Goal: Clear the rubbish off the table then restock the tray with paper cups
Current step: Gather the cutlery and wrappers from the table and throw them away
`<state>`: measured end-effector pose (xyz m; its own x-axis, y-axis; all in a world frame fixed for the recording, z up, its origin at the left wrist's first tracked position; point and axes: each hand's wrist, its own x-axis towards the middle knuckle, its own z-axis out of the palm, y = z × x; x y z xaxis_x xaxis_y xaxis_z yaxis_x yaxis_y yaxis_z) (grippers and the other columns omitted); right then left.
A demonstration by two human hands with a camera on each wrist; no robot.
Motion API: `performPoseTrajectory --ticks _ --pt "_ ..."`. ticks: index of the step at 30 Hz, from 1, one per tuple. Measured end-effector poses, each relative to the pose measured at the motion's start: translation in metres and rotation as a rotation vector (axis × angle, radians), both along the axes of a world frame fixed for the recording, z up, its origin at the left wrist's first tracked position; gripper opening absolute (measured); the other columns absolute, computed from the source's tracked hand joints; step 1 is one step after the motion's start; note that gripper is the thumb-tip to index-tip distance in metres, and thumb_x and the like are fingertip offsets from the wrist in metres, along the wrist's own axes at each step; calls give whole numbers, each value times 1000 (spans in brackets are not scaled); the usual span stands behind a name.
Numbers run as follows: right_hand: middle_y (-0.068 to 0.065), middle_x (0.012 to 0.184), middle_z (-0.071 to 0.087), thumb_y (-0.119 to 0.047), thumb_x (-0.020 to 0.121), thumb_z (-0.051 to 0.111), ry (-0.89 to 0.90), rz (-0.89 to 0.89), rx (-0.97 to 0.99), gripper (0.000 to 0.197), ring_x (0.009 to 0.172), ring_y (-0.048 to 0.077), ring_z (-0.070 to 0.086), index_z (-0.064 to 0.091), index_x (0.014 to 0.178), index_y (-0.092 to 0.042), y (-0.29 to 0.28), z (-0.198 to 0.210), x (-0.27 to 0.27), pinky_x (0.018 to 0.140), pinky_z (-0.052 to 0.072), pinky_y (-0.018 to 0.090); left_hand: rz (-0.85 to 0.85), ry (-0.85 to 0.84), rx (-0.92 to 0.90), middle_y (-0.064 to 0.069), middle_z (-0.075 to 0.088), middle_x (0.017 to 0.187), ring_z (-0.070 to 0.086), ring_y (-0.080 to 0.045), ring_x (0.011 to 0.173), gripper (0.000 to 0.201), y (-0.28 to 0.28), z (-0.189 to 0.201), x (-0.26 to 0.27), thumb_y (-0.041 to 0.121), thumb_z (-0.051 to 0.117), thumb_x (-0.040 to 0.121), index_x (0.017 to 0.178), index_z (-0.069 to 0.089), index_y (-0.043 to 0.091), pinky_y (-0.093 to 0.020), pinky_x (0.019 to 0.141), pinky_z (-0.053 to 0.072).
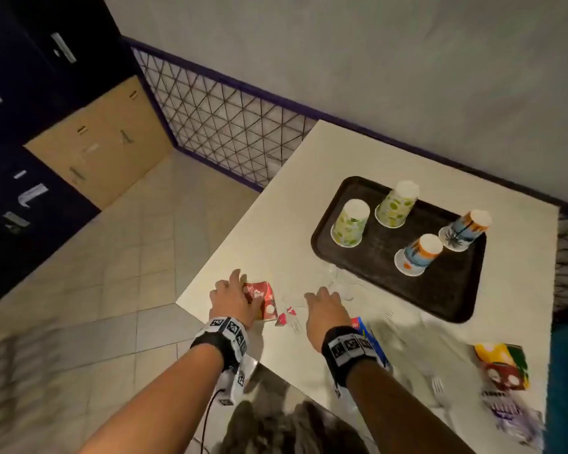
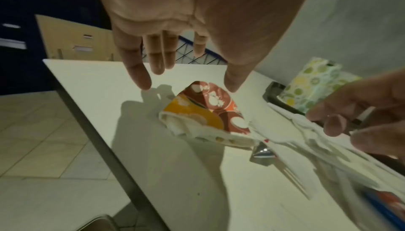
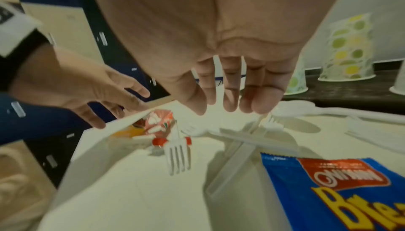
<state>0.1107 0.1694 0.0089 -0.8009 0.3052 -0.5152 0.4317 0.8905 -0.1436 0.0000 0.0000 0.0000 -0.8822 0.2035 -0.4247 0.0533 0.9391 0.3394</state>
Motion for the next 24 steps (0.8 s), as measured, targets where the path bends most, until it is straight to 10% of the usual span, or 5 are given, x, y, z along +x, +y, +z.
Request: performPoseTrajectory --ticks 13,19,24 --pt "4 121 57 -16 92 54 142 117 168 28 114 27 52 54 120 -19 19 -33 -30 89 47 39 178 -175 166 -18 67 131 65 -38 122 85 9 -21 -10 21 81 89 159 34 14 -39 98 51" --pt "9 101 63 -20 94 63 625 -182 -360 24 90 28 62 65 115 -8 26 -15 -24 79 50 31 282 -166 407 -7 76 100 71 -32 97 14 2 4 -15 23 66 100 109 72 15 -32 78 48" --pt "-5 84 60 -24 94 68 562 -328 -677 25 71 14 61 60 117 -22 -9 15 -27 66 53 23 370 -375 689 -2 79 89 72 -28 89 23 19 25 -1 37 62 87 97 77 23 -43 85 58"
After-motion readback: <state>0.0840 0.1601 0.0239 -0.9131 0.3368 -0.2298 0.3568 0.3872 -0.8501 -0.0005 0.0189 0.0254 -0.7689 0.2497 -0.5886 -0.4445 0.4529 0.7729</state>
